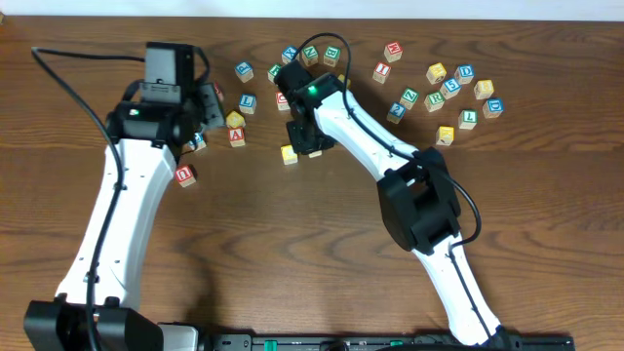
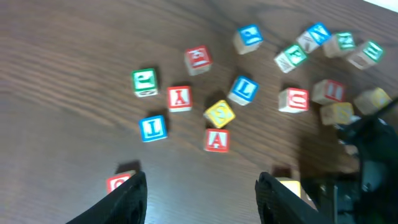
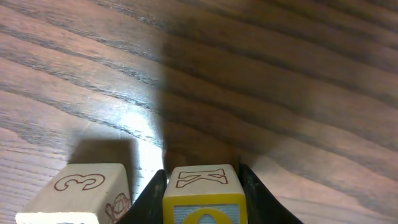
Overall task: Spell out CORL
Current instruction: 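Carry the O block and set it right of the C block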
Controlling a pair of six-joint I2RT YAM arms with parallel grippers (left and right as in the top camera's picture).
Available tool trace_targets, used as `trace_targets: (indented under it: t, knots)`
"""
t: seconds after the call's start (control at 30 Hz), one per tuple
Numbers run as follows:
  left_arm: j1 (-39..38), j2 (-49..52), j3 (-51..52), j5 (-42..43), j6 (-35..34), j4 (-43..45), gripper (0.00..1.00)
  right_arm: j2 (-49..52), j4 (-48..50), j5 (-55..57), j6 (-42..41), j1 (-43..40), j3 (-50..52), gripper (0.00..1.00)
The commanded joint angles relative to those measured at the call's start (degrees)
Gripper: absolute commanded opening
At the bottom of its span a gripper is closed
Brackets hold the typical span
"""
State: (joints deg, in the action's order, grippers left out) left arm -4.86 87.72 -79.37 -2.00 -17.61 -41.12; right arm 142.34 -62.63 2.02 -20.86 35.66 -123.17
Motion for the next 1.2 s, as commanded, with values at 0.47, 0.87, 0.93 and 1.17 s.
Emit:
trace_targets:
  t: [0.47,0.87,0.93,1.17]
  knots:
    - [0.98,0.26,-0.37,-1.22,-1.18,-2.38,0.56,-1.44,-2.05,-0.09,-3.96,0.98,0.31,0.35]
    - [0.92,0.26,-0.35,-1.01,-1.18,-3.89,0.55,-1.46,-3.61,-1.81,-3.91,-0.02,-4.42,0.34]
    - [0.94,0.26,-0.07,-0.17,-1.18,-3.82,0.55,-1.46,-5.18,-2.75,-3.72,-0.48,-7.15,0.35]
    - [0.87,0.28,2.45,2.01,-1.60,-3.82,0.56,-1.46,-13.49,-5.40,-2.34,-4.07,-17.53,0.38]
